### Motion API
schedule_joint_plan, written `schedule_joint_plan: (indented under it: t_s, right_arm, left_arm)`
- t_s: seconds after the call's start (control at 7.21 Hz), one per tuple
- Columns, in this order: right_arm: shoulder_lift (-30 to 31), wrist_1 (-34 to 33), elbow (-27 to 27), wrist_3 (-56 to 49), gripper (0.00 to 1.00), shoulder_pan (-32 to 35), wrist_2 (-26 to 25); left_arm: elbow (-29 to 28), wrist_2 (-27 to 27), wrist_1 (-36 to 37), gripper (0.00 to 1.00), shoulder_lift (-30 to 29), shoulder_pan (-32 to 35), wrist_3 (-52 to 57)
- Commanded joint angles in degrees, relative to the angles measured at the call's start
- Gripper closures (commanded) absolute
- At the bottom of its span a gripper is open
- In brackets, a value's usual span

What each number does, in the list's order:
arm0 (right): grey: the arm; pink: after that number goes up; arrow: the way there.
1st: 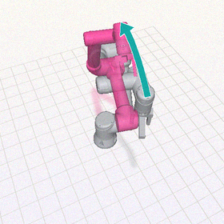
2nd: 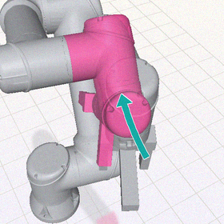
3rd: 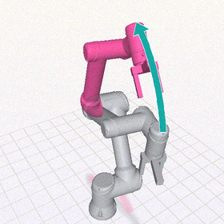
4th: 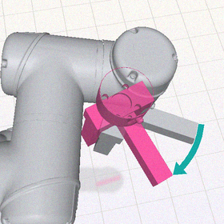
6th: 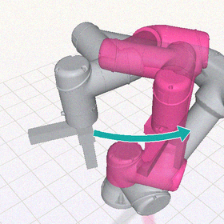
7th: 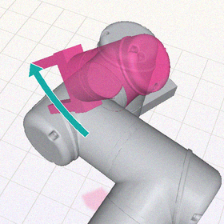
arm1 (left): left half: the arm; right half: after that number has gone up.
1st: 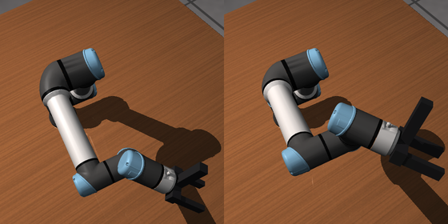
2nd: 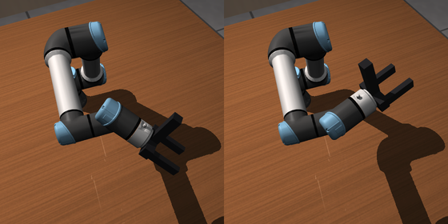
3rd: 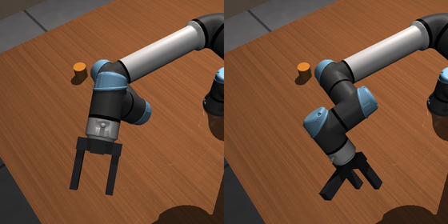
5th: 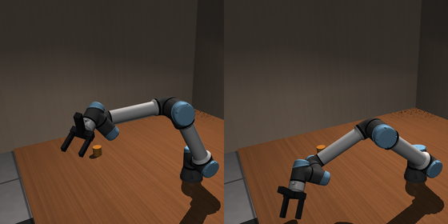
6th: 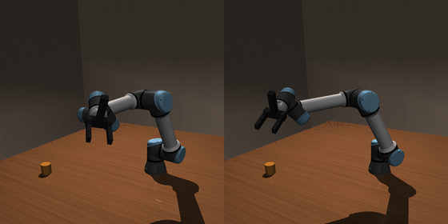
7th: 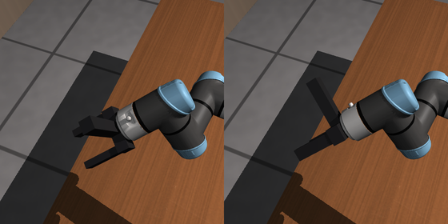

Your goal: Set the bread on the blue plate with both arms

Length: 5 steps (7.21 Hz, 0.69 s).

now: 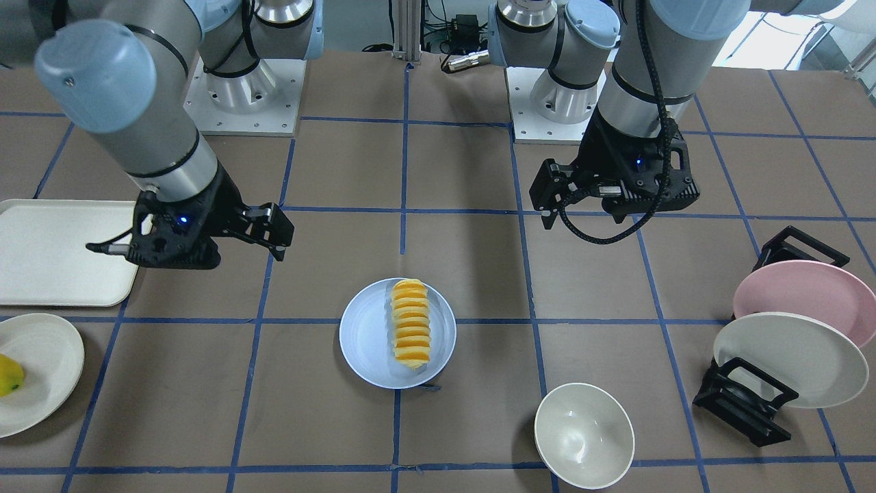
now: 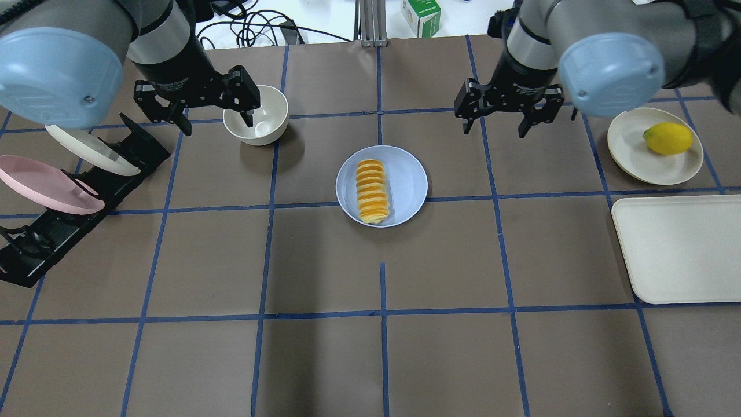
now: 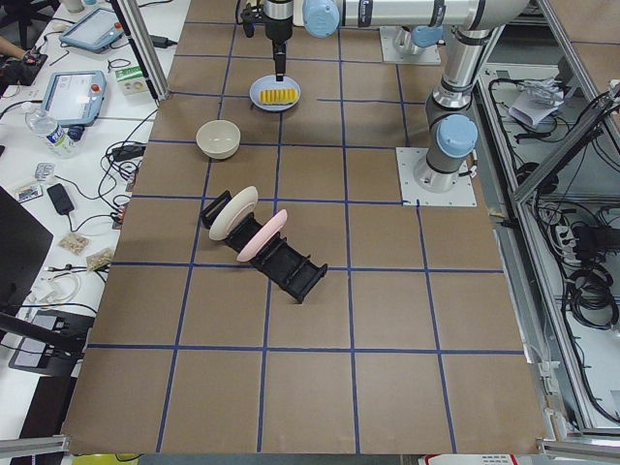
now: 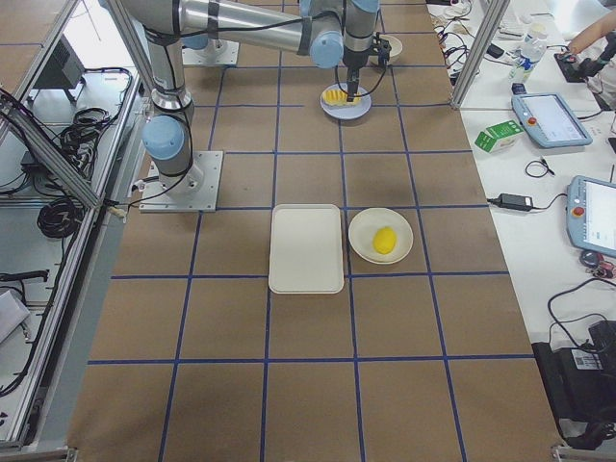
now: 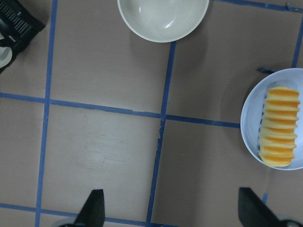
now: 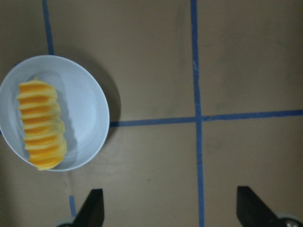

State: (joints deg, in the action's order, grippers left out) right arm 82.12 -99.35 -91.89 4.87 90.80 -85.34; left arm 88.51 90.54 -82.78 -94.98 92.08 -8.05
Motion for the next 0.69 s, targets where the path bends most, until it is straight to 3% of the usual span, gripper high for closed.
schedule_joint_plan:
  t_s: [0.0,0.55]
  right_arm:
    - [8.2,5.6,-1.5,-0.6,0.0,-1.1,-3.4]
    - [10.3,5.9,-2.0,-0.6,0.0,-1.2,-3.9]
  left_arm:
    - [-0.4,-0.3,-0.5,0.0,0.2,0.1,0.5]
    - [-0.4,0.0,-0.6,0.0,0.6,0.1,0.6]
